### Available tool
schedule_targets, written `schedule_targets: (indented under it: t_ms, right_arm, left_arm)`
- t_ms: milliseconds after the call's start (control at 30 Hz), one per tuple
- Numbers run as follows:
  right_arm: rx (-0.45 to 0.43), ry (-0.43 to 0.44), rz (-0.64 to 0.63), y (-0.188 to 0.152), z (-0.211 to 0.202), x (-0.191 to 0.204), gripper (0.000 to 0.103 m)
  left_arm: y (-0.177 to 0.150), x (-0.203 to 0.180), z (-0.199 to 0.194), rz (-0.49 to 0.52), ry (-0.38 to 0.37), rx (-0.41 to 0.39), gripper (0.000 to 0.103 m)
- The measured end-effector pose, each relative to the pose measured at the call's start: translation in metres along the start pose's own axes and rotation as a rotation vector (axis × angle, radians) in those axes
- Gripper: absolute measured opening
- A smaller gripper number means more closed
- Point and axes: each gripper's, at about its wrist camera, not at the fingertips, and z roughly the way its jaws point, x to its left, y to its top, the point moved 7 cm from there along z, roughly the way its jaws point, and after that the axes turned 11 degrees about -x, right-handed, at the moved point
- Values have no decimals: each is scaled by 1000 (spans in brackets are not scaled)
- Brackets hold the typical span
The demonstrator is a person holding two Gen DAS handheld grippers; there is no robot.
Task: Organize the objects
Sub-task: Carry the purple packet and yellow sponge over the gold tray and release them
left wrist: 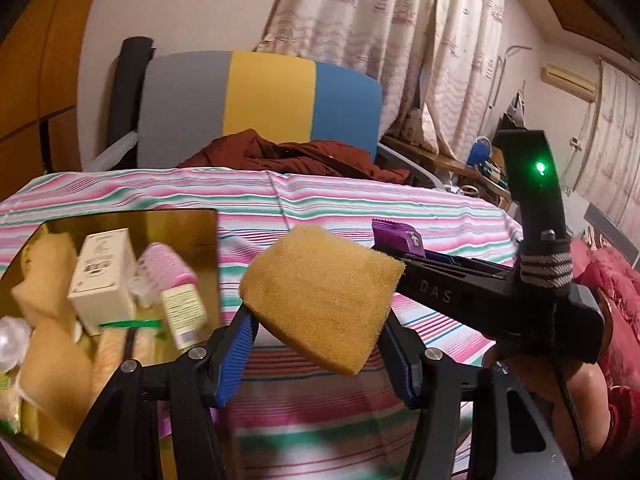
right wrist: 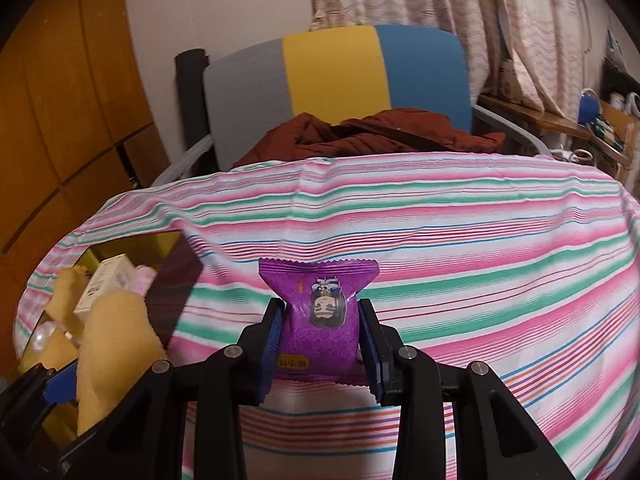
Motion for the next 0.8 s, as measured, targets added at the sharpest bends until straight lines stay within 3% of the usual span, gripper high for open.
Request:
schedule_targets:
  t_ms: [400, 800]
  right_arm:
    - [0, 108, -38, 2, -13, 65, 37]
    - [51, 251, -69, 4, 2, 140, 37]
  left_arm:
    - [4, 62, -43, -22, 94, -37, 60]
    - [-1, 147, -60, -107, 234, -1, 60]
